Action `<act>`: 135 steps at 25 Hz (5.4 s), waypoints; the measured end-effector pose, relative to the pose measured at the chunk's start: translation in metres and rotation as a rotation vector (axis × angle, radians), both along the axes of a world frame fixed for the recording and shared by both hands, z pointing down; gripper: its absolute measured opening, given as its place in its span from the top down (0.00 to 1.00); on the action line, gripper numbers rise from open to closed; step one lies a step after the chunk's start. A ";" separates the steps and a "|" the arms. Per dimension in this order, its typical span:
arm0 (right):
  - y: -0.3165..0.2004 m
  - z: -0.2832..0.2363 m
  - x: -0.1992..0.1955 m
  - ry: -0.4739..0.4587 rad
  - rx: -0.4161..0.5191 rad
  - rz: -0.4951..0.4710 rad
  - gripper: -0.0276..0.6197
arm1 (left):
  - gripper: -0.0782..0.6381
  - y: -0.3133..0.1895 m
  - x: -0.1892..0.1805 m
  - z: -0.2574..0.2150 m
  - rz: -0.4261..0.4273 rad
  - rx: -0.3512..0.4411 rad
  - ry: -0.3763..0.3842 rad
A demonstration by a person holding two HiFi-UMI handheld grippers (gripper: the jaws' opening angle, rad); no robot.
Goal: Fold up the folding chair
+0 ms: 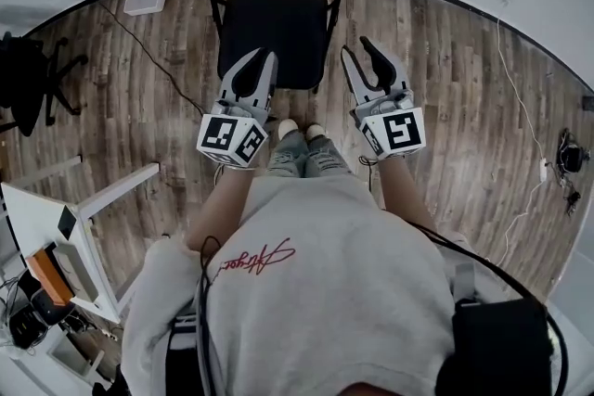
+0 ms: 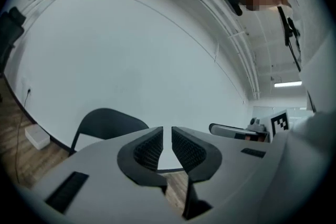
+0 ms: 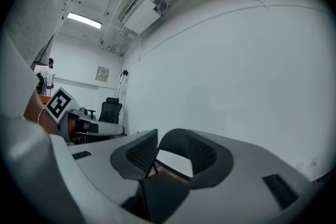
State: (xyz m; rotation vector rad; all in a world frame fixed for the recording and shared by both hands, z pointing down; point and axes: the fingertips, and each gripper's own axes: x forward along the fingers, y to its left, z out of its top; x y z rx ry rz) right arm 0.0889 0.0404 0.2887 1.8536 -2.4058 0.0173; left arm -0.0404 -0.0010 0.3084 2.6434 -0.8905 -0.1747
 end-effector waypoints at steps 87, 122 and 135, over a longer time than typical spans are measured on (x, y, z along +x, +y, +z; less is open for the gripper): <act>-0.484 0.256 0.269 -0.372 -0.289 0.223 0.94 | 0.67 -0.312 0.086 0.268 -0.637 -1.051 0.530; -0.544 0.234 0.281 0.047 -0.636 0.270 0.94 | 0.55 -0.523 0.182 0.244 -0.854 -1.211 -0.091; -0.545 0.233 0.276 0.063 -0.661 0.204 0.93 | 0.48 -0.549 0.197 0.249 -0.774 -1.228 -0.134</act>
